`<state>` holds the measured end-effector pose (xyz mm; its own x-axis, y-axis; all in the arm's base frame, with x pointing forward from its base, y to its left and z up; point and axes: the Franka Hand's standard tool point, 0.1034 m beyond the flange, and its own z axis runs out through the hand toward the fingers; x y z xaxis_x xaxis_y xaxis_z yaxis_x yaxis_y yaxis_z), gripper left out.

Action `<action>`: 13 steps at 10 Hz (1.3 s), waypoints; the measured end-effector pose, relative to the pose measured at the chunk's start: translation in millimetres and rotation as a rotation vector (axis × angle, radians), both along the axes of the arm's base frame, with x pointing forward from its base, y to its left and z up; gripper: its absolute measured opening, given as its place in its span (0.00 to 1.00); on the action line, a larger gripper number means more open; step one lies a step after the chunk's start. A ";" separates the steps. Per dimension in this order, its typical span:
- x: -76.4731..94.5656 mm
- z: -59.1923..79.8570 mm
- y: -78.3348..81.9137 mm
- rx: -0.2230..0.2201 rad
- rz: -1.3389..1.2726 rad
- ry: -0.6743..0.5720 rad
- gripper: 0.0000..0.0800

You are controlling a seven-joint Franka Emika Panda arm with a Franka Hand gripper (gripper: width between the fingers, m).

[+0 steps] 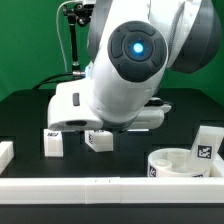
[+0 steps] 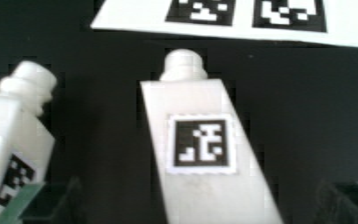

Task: Assemble stool

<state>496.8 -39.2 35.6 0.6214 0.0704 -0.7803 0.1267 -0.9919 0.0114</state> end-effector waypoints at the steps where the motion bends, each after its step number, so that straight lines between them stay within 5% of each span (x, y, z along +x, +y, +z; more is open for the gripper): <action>1: -0.7 0.9 -1.4 -0.007 0.003 0.003 0.81; 13: -10.6 -27.4 -2.0 -0.013 -0.001 -0.018 0.81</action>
Offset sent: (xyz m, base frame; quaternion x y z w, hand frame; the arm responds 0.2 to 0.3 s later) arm 0.0000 0.0000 0.0000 0.0000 0.0000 0.0000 1.0000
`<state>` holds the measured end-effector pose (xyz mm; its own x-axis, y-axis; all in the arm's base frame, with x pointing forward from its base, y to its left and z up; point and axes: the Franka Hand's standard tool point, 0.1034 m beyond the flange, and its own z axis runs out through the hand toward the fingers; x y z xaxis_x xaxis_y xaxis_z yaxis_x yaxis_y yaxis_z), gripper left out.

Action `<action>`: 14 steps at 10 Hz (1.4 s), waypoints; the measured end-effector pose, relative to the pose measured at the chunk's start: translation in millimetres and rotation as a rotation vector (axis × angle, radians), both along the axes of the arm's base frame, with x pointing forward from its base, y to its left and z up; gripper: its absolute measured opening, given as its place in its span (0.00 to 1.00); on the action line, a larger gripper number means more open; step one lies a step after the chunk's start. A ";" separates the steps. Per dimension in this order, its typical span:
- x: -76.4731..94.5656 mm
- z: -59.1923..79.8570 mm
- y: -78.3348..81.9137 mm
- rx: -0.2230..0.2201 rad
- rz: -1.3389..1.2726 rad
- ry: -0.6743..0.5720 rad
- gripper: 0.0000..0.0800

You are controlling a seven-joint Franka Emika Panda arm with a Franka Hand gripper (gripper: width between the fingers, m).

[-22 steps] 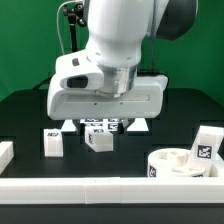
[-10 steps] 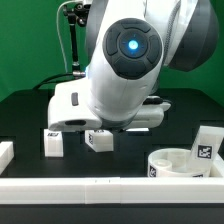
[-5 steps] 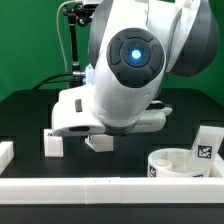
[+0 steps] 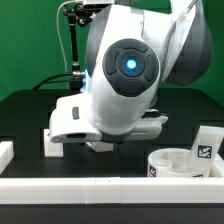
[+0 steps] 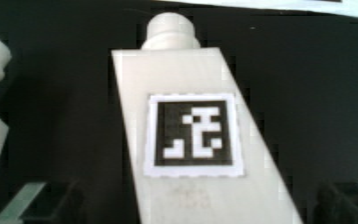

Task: Assemble stool

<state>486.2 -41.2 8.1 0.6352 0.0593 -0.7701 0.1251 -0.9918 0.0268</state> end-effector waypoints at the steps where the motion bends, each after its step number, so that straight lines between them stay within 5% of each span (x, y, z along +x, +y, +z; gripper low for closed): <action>1: 0.1 0.0 -0.3 0.000 0.000 0.000 0.67; 3: 0.1 -0.1 -0.8 0.000 -0.001 -0.001 0.41; 7: 3.0 4.6 -4.2 0.003 -0.008 -0.001 0.41; 10: 24.5 56.7 0.1 0.029 -0.017 0.004 0.41; 12: 35.7 84.2 19.6 0.024 -0.019 -0.024 0.41; 14: 41.4 80.0 17.2 0.026 -0.015 -0.064 0.41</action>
Offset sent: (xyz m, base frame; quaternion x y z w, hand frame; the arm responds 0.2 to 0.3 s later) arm -0.0016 0.0009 -0.0064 -0.0057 0.0053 0.0013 1.0000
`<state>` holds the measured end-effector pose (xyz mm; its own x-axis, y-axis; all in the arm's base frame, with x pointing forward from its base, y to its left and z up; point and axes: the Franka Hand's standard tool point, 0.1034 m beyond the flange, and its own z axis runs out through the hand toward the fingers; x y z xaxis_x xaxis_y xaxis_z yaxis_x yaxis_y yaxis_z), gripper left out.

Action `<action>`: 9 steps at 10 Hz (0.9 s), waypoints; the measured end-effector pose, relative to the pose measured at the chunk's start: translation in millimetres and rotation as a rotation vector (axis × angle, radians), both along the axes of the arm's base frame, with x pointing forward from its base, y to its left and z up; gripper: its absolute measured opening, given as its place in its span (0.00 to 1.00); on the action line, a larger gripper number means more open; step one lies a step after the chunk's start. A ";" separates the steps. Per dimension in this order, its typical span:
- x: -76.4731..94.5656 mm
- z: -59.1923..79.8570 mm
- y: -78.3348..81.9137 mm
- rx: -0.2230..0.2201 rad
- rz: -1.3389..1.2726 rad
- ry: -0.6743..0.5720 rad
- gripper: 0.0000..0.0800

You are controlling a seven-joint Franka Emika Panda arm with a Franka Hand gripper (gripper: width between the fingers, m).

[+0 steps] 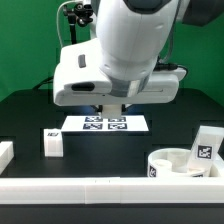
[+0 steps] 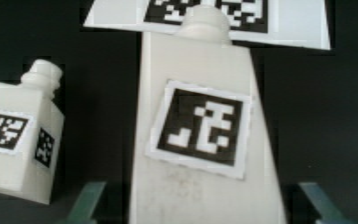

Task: Assemble stool

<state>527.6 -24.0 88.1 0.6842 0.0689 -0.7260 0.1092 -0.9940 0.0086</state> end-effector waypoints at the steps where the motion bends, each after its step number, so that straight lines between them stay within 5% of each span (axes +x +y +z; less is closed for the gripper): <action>1: -0.1 0.2 -0.2 0.000 -0.001 0.000 0.41; 6: 40.8 11.0 10.4 0.042 -0.011 -0.356 0.41; 9: 51.4 19.5 11.8 0.050 -0.013 -0.549 0.41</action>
Offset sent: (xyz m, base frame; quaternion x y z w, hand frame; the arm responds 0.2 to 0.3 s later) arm 0.0038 0.0134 0.0121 0.0310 0.2186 0.0340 0.9747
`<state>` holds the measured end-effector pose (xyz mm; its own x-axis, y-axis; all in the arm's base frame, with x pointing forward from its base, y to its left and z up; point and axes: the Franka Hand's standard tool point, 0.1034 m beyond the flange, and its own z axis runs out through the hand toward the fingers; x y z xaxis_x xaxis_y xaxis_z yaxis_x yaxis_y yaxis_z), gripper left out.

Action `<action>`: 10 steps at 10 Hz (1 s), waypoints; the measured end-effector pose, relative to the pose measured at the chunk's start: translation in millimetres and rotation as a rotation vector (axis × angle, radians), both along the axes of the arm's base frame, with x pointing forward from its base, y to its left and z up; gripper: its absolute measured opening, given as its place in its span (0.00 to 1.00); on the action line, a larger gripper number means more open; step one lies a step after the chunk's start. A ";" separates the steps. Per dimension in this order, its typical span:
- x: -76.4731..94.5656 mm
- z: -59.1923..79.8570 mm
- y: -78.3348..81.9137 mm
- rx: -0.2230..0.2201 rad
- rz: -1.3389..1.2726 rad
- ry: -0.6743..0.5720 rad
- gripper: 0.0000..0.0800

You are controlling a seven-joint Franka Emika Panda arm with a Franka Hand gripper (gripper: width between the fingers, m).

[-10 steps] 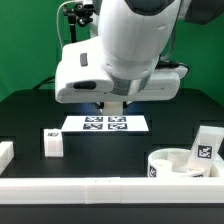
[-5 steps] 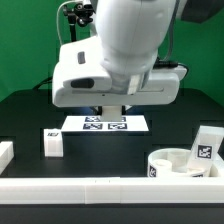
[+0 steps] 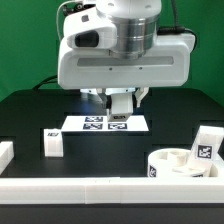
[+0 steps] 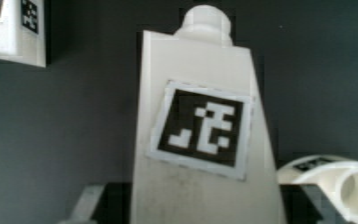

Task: Assemble stool

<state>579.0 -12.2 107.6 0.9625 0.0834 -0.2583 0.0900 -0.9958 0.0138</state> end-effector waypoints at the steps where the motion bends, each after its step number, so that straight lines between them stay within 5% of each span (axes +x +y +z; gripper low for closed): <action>1: 2.2 -0.8 -2.0 -0.002 0.000 -0.079 0.41; 8: 44.5 15.4 5.3 -0.025 0.038 -0.518 0.41; 10: 41.9 12.2 -1.4 -0.041 0.045 -0.624 0.41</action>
Offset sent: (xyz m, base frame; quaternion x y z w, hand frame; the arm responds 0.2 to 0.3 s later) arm 0.0110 0.0200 0.0066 0.0234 0.1983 -0.0100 0.9798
